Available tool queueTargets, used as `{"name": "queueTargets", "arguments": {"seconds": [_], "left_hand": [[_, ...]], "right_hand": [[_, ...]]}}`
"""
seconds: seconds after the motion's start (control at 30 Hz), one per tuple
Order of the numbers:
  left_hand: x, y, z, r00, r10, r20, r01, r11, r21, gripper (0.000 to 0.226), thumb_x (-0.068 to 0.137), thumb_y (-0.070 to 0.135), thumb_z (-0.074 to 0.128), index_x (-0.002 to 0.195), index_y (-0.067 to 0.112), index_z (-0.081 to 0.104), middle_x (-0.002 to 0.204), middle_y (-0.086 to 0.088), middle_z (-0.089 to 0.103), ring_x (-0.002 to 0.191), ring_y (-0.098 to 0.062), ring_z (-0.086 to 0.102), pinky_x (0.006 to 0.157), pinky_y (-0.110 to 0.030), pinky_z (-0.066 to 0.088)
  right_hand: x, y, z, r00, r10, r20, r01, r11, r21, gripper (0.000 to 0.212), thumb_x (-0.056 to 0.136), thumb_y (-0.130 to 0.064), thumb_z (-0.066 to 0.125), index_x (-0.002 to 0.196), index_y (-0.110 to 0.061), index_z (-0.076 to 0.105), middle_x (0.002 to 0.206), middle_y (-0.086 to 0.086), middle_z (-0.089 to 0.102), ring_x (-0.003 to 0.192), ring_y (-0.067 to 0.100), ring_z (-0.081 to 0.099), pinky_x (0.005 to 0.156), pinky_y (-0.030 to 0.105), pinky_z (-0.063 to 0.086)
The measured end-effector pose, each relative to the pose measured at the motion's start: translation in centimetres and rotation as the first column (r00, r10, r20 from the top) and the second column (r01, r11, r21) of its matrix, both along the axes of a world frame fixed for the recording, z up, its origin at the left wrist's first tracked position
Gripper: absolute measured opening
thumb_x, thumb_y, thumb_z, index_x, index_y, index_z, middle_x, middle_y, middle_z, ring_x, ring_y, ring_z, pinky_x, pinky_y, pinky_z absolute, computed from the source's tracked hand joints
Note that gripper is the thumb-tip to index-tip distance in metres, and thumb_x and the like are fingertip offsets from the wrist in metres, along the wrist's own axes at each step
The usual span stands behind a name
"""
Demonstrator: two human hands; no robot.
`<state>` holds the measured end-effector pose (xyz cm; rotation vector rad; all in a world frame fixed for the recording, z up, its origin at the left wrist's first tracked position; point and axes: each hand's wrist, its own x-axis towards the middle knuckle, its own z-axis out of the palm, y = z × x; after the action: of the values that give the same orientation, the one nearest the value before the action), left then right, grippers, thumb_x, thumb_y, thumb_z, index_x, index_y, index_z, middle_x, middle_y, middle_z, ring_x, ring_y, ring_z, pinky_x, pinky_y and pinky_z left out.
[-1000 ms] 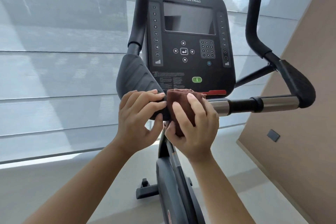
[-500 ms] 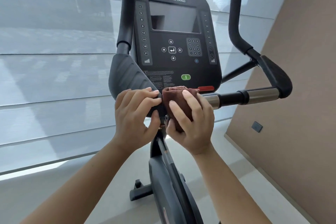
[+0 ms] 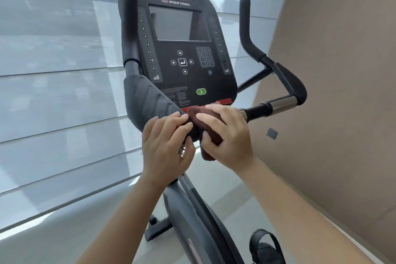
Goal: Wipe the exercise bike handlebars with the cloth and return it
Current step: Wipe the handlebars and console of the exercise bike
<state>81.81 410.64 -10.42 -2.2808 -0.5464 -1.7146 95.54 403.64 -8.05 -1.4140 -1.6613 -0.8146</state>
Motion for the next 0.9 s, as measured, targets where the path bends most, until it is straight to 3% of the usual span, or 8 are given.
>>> {"name": "queueTargets", "arguments": {"seconds": [0.2,0.37,0.6,0.8,0.9], "left_hand": [[-0.2,-1.2,0.2,0.993,0.062,-0.103,-0.068,0.996,-0.053,0.027,0.081,0.015,0.049,0.1,0.005,0.065,0.107,-0.014,0.066,0.109,-0.031,0.055,0.098,-0.044,0.032],[2.9,-3.7,0.0,0.976,0.132,-0.175,-0.135,0.991,-0.004,0.034,0.08,0.017,0.056,0.113,0.01,0.053,0.119,-0.016,0.062,0.121,-0.029,0.043,0.106,-0.048,0.023],[9.7,-4.5,0.5,0.96,0.195,-0.201,-0.21,0.976,-0.055,0.027,0.073,0.012,0.07,0.099,0.008,0.068,0.105,-0.011,0.068,0.107,-0.029,0.061,0.092,-0.046,0.045],[11.1,-3.6,-0.6,0.95,0.291,-0.112,-0.296,0.954,-0.036,0.022,0.078,0.013,0.067,0.099,0.015,0.065,0.103,-0.001,0.068,0.097,-0.02,0.062,0.083,-0.032,0.037],[11.5,-3.6,-0.5,0.951,0.303,-0.062,-0.306,0.95,-0.057,0.019,0.077,0.013,0.067,0.096,0.016,0.066,0.1,0.001,0.069,0.095,-0.017,0.058,0.08,-0.031,0.035]], "right_hand": [[3.4,-0.9,1.2,1.0,-0.006,-0.015,0.005,0.994,-0.109,0.029,0.074,-0.013,0.054,0.097,-0.008,0.07,0.101,0.013,0.067,0.089,0.029,0.059,0.081,0.038,0.05],[8.6,-1.2,1.2,0.997,-0.055,-0.05,0.048,0.991,-0.122,0.03,0.076,-0.013,0.051,0.099,-0.009,0.069,0.102,0.009,0.067,0.09,0.027,0.06,0.082,0.034,0.049],[14.9,-2.0,2.6,0.994,-0.11,0.007,0.109,0.966,-0.236,0.032,0.077,-0.021,0.047,0.096,-0.011,0.07,0.096,0.01,0.068,0.083,0.028,0.059,0.073,0.042,0.053],[13.0,-0.9,1.4,0.999,0.045,-0.026,-0.05,0.98,-0.193,0.032,0.077,-0.021,0.05,0.102,-0.013,0.068,0.104,0.005,0.067,0.089,0.021,0.057,0.083,0.029,0.046],[13.5,-0.9,1.7,0.996,0.093,0.011,-0.088,0.974,-0.207,0.033,0.077,-0.02,0.05,0.103,-0.011,0.068,0.102,0.007,0.067,0.087,0.023,0.059,0.081,0.031,0.049]]}}
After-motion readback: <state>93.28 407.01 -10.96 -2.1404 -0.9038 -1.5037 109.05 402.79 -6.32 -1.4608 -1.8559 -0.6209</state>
